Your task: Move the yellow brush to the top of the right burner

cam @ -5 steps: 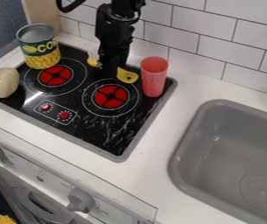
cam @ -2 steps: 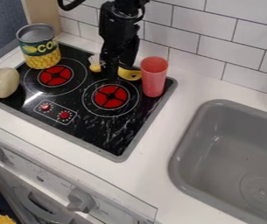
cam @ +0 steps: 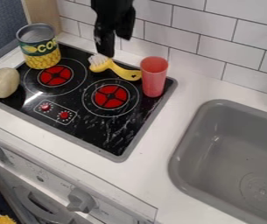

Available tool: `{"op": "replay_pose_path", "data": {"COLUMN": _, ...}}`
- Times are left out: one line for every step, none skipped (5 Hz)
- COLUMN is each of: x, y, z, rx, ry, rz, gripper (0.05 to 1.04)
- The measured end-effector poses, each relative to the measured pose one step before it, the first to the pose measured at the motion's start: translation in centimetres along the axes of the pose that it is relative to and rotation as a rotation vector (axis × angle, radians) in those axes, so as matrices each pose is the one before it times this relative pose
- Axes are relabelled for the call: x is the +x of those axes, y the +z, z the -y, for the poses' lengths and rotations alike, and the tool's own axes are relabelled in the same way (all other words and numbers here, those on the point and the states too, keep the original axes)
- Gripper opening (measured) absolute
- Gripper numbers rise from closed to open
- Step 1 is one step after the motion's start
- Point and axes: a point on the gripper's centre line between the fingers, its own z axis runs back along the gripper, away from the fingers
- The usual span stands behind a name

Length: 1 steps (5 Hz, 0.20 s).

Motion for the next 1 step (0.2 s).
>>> {"op": "replay_pose_path", "data": {"x": 0.635, "y": 1.134, "z": -0.623, "rx": -0.0243, "ry": -0.0103, "rz": -0.0007, "gripper": 1.001}}
